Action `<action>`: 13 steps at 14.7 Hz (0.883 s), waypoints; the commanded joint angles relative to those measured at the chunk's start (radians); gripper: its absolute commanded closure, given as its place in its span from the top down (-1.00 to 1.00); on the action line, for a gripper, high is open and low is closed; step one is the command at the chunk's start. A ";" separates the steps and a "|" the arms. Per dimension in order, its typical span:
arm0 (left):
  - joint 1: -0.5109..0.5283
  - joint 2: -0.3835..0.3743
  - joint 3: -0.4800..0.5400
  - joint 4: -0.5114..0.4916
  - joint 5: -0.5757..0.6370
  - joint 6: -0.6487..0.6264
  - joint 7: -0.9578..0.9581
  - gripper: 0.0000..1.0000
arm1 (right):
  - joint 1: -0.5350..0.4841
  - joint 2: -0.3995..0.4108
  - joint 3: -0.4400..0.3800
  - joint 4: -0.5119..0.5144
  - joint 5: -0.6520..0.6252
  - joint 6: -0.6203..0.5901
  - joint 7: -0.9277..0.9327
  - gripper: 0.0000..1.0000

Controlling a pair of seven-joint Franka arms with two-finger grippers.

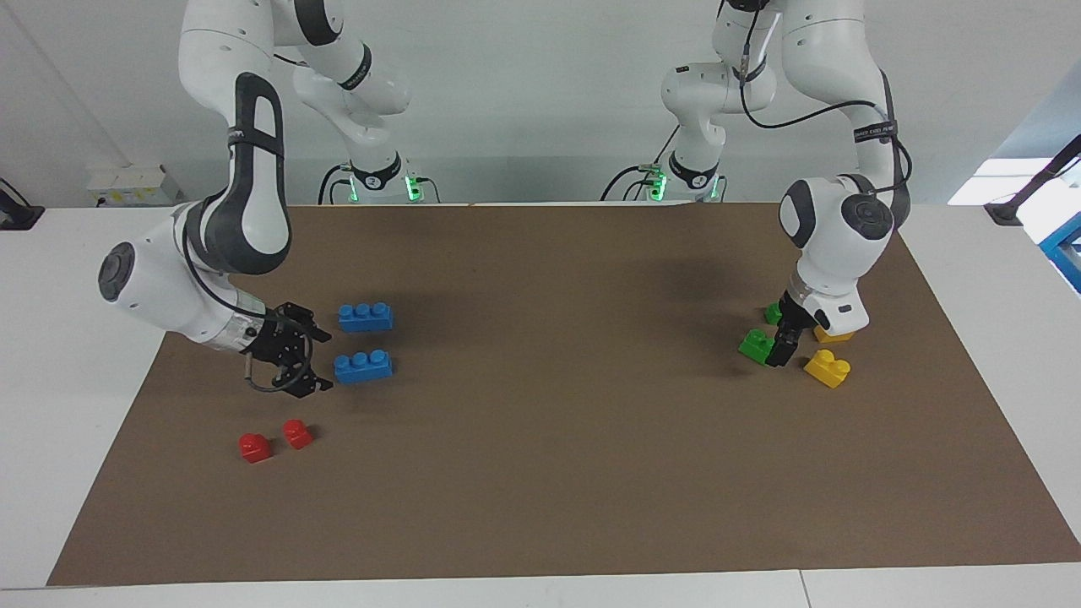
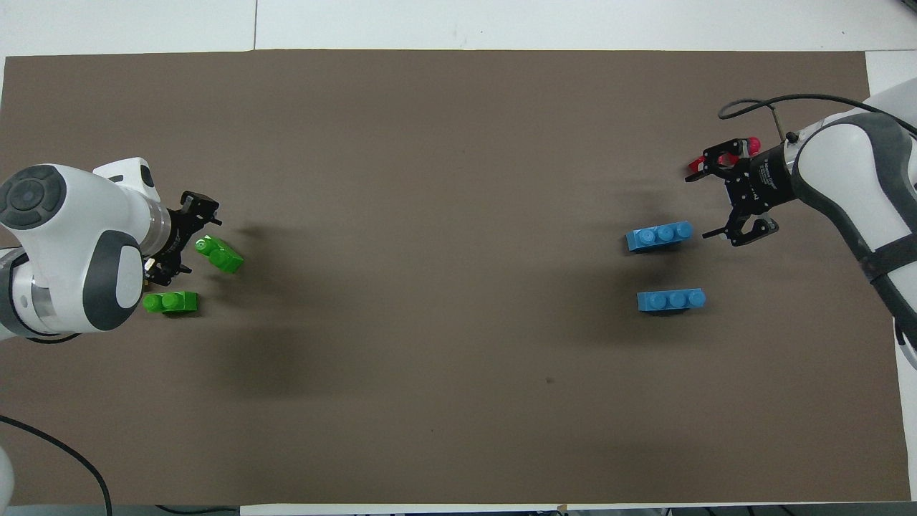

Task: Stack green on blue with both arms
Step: 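Reach the left gripper to the green brick while the right gripper reaches the blue brick, then grasp the green brick with the left gripper while the right gripper grasps the blue brick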

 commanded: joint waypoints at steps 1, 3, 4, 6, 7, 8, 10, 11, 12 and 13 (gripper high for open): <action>-0.001 0.029 -0.001 0.000 0.014 0.038 -0.013 1.00 | -0.012 0.004 0.008 -0.025 0.031 0.025 -0.026 1.00; 0.008 0.031 -0.001 0.000 0.014 0.043 -0.001 1.00 | -0.018 -0.005 0.008 -0.091 0.100 0.089 -0.059 1.00; 0.014 0.034 -0.001 -0.003 0.014 0.046 -0.001 1.00 | -0.016 -0.008 0.008 -0.119 0.103 0.125 -0.076 1.00; 0.010 0.034 -0.001 -0.011 0.014 0.049 -0.004 1.00 | -0.018 -0.005 0.008 -0.142 0.119 0.142 -0.102 1.00; 0.010 0.034 -0.001 -0.014 0.014 0.049 -0.010 0.97 | -0.018 -0.005 0.008 -0.151 0.126 0.146 -0.121 1.00; 0.007 0.034 -0.001 -0.025 0.014 0.052 -0.010 0.63 | -0.018 -0.005 0.008 -0.162 0.128 0.156 -0.127 1.00; 0.002 0.032 -0.001 -0.051 0.014 0.104 -0.016 -0.64 | -0.016 -0.010 0.008 -0.183 0.129 0.177 -0.138 1.00; 0.002 0.031 -0.001 -0.068 0.014 0.133 -0.018 -1.00 | -0.013 -0.011 0.008 -0.191 0.129 0.192 -0.151 1.00; 0.002 0.029 -0.001 -0.074 0.014 0.140 -0.009 -1.00 | -0.012 -0.011 0.008 -0.197 0.131 0.202 -0.154 1.00; 0.002 0.031 -0.001 -0.069 0.014 0.138 -0.002 -1.00 | -0.013 -0.011 0.008 -0.199 0.132 0.203 -0.167 1.00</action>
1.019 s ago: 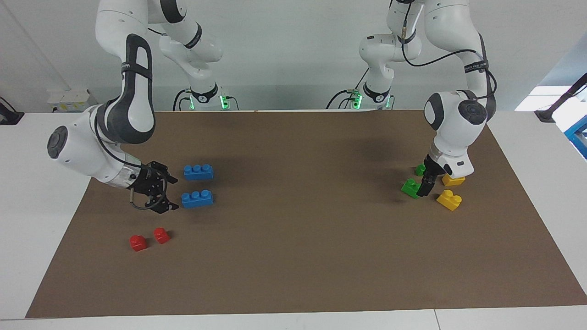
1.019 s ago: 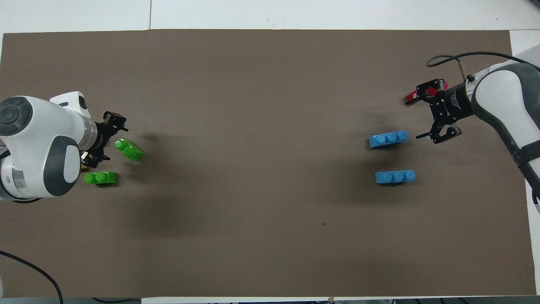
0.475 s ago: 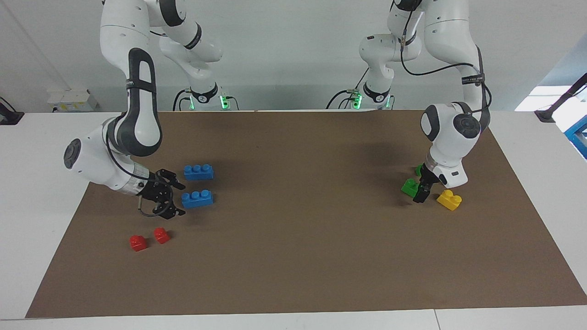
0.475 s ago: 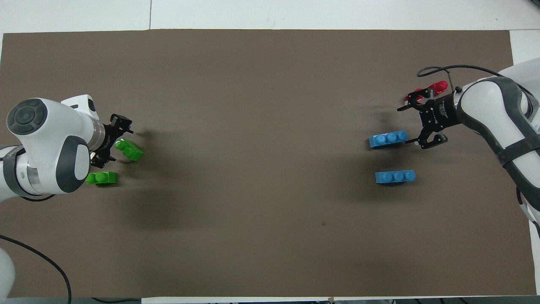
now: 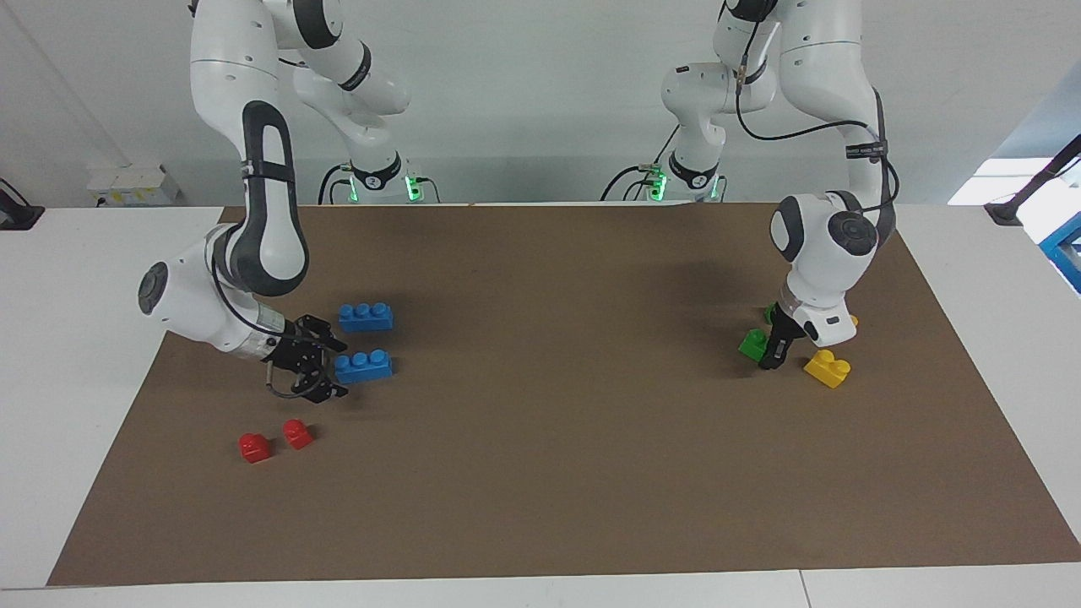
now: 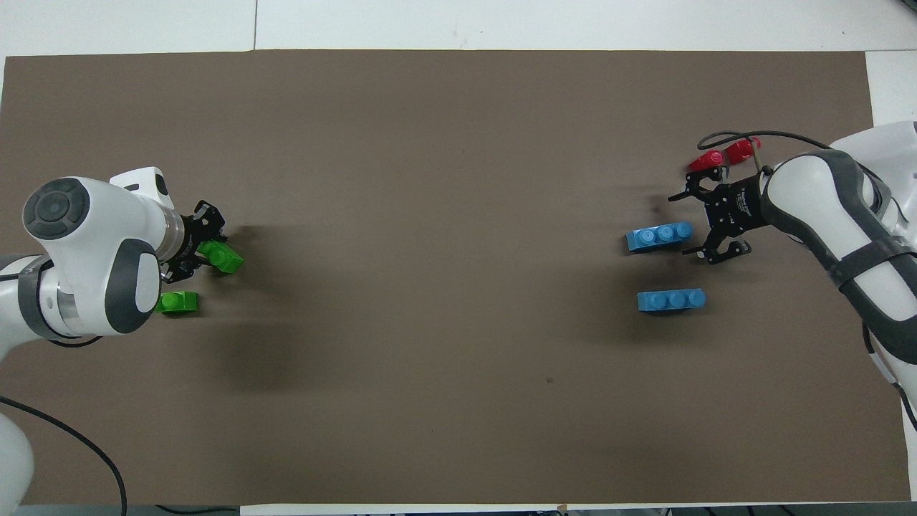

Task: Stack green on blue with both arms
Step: 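Grasp the green brick with the left gripper while the right gripper grasps the blue brick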

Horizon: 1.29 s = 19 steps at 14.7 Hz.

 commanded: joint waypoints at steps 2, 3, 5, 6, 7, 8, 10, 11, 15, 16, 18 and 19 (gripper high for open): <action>0.003 -0.002 0.001 -0.017 0.013 0.033 -0.001 -1.00 | -0.010 -0.022 0.008 -0.050 0.064 0.033 -0.075 1.00; 0.001 -0.002 0.001 -0.011 0.013 0.030 -0.003 -1.00 | -0.010 -0.024 0.008 -0.053 0.066 0.030 -0.086 0.96; -0.001 -0.007 0.001 0.015 0.013 -0.009 -0.004 -1.00 | -0.014 -0.027 0.008 -0.061 0.067 0.016 -0.130 0.34; -0.002 -0.009 -0.001 0.046 0.013 -0.054 -0.004 -1.00 | -0.014 -0.028 0.010 -0.062 0.068 0.010 -0.145 -0.27; -0.004 -0.013 -0.001 0.075 0.013 -0.104 -0.006 -1.00 | -0.013 -0.028 0.010 -0.062 0.068 0.008 -0.153 -0.57; -0.004 -0.022 -0.001 0.105 0.013 -0.152 -0.006 -1.00 | -0.013 -0.030 0.008 -0.059 0.066 0.001 -0.170 -0.91; -0.014 -0.038 -0.001 0.173 0.010 -0.259 -0.010 -1.00 | -0.010 -0.028 0.008 -0.047 0.066 -0.021 -0.176 -1.00; -0.020 -0.042 -0.002 0.220 0.000 -0.319 -0.018 -1.00 | -0.004 -0.028 0.008 -0.045 0.061 -0.019 -0.175 -1.00; -0.046 -0.085 -0.014 0.325 -0.051 -0.457 -0.159 -1.00 | 0.025 -0.059 0.010 -0.025 0.058 -0.054 -0.055 -1.00; -0.059 -0.087 -0.022 0.339 -0.051 -0.483 -0.209 -1.00 | 0.047 -0.085 0.010 -0.025 0.061 -0.074 -0.012 -1.00; -0.085 -0.102 -0.039 0.368 -0.051 -0.549 -0.291 -1.00 | 0.111 -0.128 0.010 -0.025 0.060 -0.085 0.107 -1.00; -0.091 -0.108 -0.048 0.380 -0.051 -0.583 -0.332 -1.00 | 0.150 -0.148 0.010 -0.027 0.061 -0.085 0.149 -1.00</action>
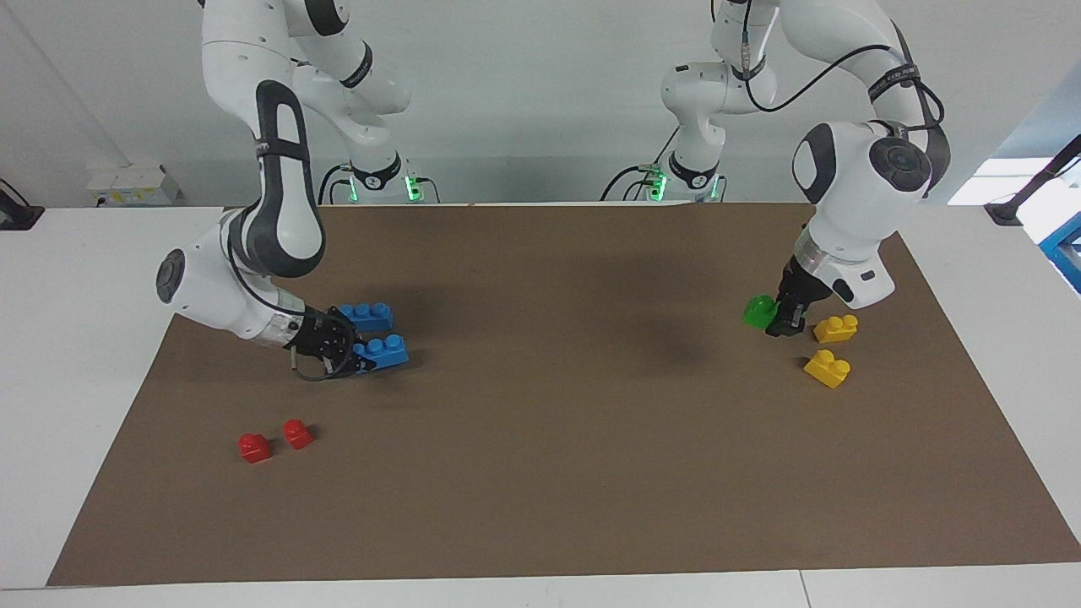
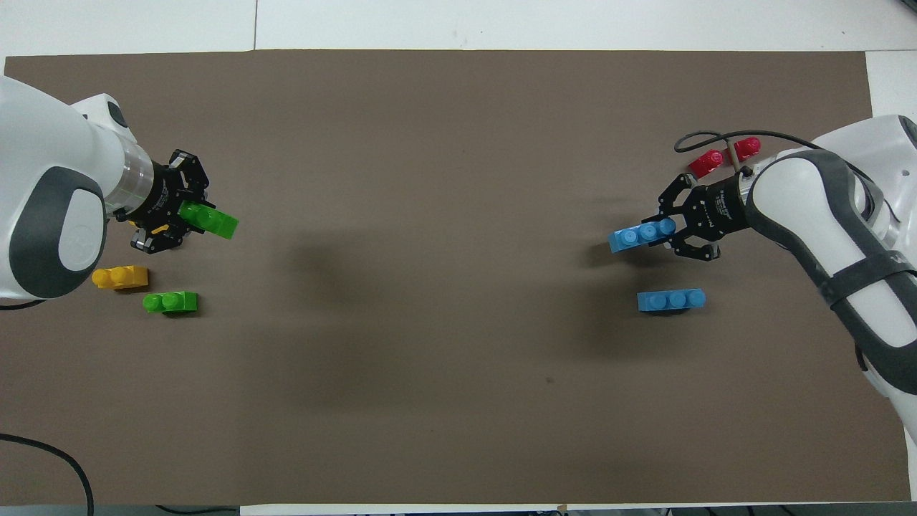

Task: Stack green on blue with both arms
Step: 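Grasp the green brick with the left gripper while the right gripper grasps the blue brick, then carry the green brick and blue brick toward each other at table center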

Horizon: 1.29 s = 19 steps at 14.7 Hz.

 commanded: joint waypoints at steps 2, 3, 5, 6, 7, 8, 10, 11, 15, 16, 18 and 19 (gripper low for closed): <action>-0.032 -0.043 -0.030 0.028 -0.010 -0.085 -0.198 -1.00 | 0.135 -0.076 0.000 -0.014 0.027 -0.007 0.193 -1.00; -0.049 -0.050 -0.032 0.028 -0.010 -0.078 -0.285 -1.00 | 0.190 -0.081 0.000 -0.014 0.028 0.001 0.251 -1.00; -0.078 -0.053 -0.032 0.027 -0.010 -0.064 -0.428 -1.00 | 0.300 -0.086 0.000 -0.022 0.030 0.047 0.346 -1.00; -0.097 -0.053 -0.032 0.024 -0.010 -0.047 -0.497 -1.00 | 0.342 -0.089 0.000 -0.034 0.030 0.092 0.386 -1.00; -0.112 -0.053 -0.032 0.022 -0.010 -0.032 -0.566 -1.00 | 0.391 -0.093 0.000 -0.056 0.031 0.143 0.438 -1.00; -0.133 -0.053 -0.032 0.019 -0.010 -0.020 -0.615 -1.00 | 0.429 -0.101 0.000 -0.077 0.031 0.188 0.472 -1.00; -0.175 -0.059 -0.032 0.004 -0.010 0.016 -0.717 -1.00 | 0.494 -0.113 0.000 -0.138 0.057 0.299 0.518 -1.00; -0.199 -0.065 -0.032 -0.016 -0.010 0.046 -0.755 -1.00 | 0.520 -0.112 0.000 -0.145 0.085 0.335 0.529 -1.00; -0.314 -0.114 -0.030 -0.171 -0.008 0.197 -0.852 -1.00 | 0.583 -0.072 0.000 -0.156 0.178 0.462 0.532 -1.00; -0.339 -0.117 -0.030 -0.191 -0.008 0.209 -0.872 -1.00 | 0.595 -0.058 0.000 -0.163 0.194 0.496 0.531 -1.00; -0.373 -0.102 -0.030 -0.194 -0.007 0.238 -0.907 -1.00 | 0.600 -0.046 0.000 -0.166 0.206 0.515 0.529 -1.00; -0.390 -0.097 -0.030 -0.197 -0.004 0.250 -0.924 -1.00 | 0.600 -0.046 0.000 -0.172 0.209 0.516 0.526 -1.00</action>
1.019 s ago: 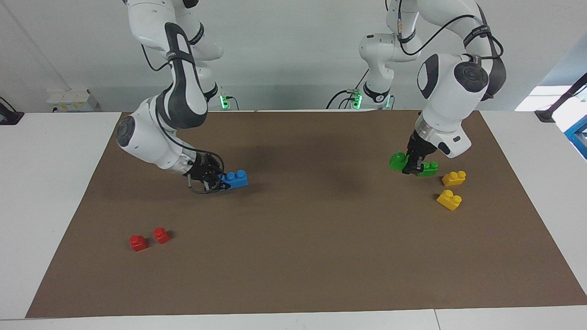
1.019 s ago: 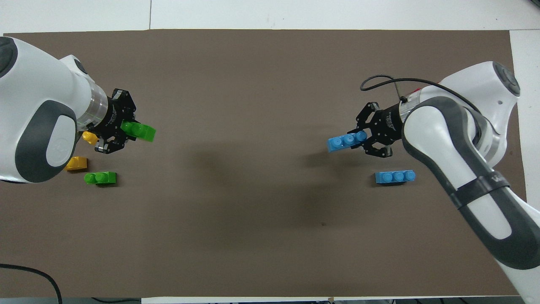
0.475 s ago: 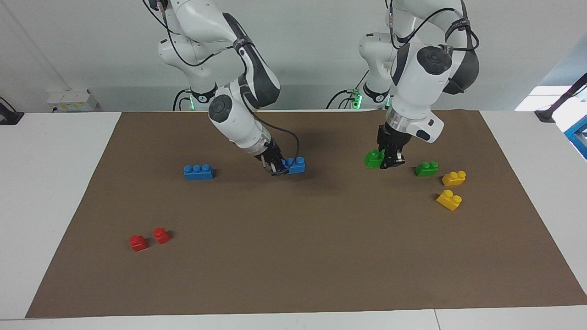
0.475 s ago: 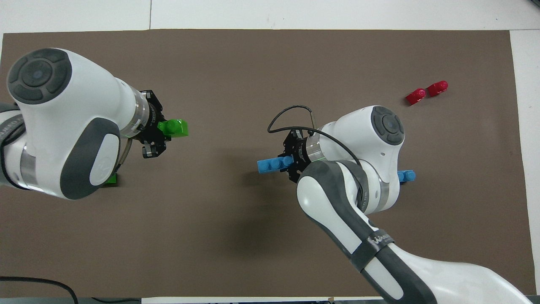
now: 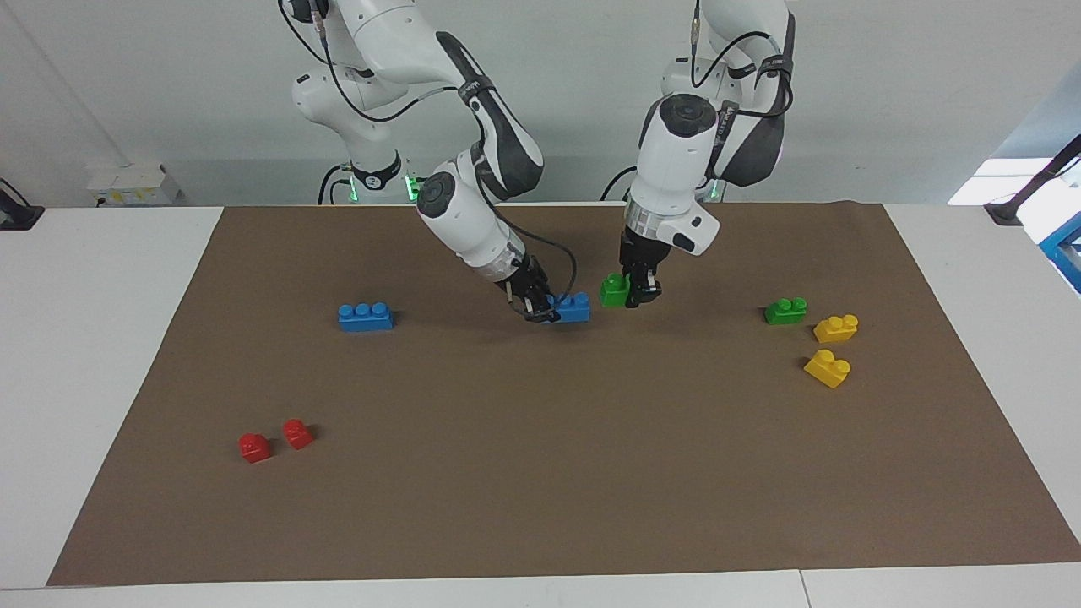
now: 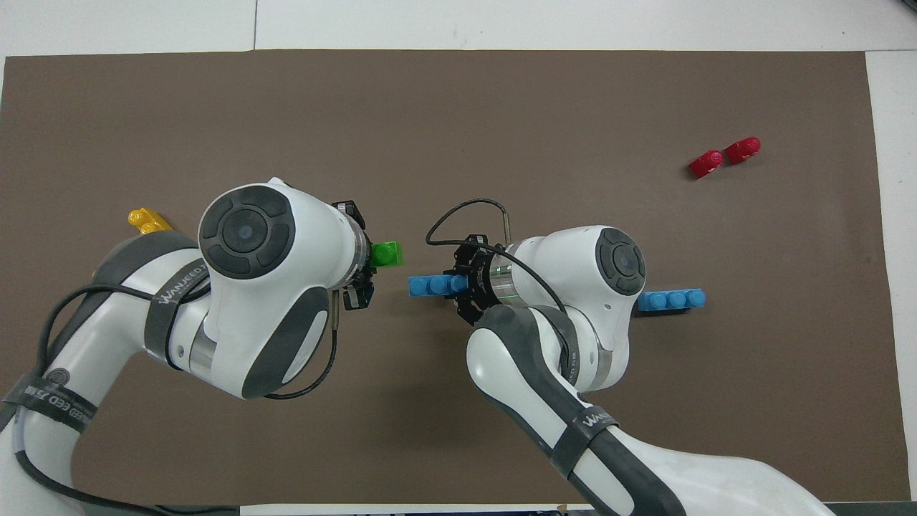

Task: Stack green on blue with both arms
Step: 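Carry the green brick and blue brick toward each other at table center, then press the green brick onto the blue brick end with both grippers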

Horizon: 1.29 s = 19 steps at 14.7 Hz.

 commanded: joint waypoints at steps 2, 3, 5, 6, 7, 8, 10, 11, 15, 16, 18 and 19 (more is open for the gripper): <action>-0.058 -0.034 0.018 -0.077 -0.001 0.071 -0.037 -1.00 | 0.002 0.000 -0.004 -0.026 0.046 0.037 -0.004 -1.00; -0.063 -0.035 0.018 -0.093 0.000 0.081 -0.037 -1.00 | 0.004 0.006 -0.004 -0.025 0.049 0.048 -0.004 -1.00; -0.081 -0.031 0.019 -0.116 0.003 0.109 -0.037 -1.00 | 0.005 0.023 -0.004 -0.025 0.049 0.069 -0.004 -1.00; -0.089 -0.020 0.018 -0.117 0.006 0.117 -0.039 -1.00 | 0.014 0.034 -0.004 -0.025 0.049 0.085 -0.004 -1.00; -0.101 -0.003 0.018 -0.117 0.014 0.133 -0.047 -1.00 | 0.027 0.042 -0.004 -0.025 0.059 0.100 -0.005 -1.00; -0.103 0.002 0.018 -0.117 0.014 0.147 -0.053 -1.00 | 0.031 0.046 -0.004 -0.025 0.076 0.108 -0.010 -1.00; -0.103 0.003 0.018 -0.119 0.014 0.166 -0.053 -1.00 | 0.031 0.052 -0.004 -0.025 0.096 0.112 -0.027 -1.00; -0.104 0.014 0.018 -0.117 0.018 0.170 -0.054 -1.00 | 0.033 0.056 -0.004 -0.025 0.099 0.115 -0.031 -1.00; -0.106 0.040 0.018 -0.120 0.043 0.200 -0.054 -1.00 | 0.034 0.071 -0.004 -0.025 0.101 0.131 -0.047 -1.00; -0.106 0.049 0.018 -0.120 0.046 0.203 -0.054 -1.00 | 0.034 0.071 -0.004 -0.026 0.101 0.137 -0.051 -1.00; -0.104 0.054 0.019 -0.120 0.049 0.204 -0.053 -1.00 | 0.034 0.077 -0.004 -0.026 0.101 0.145 -0.053 -1.00; -0.104 0.055 0.019 -0.120 0.058 0.209 -0.053 -1.00 | 0.034 0.083 -0.002 -0.026 0.101 0.146 -0.059 -1.00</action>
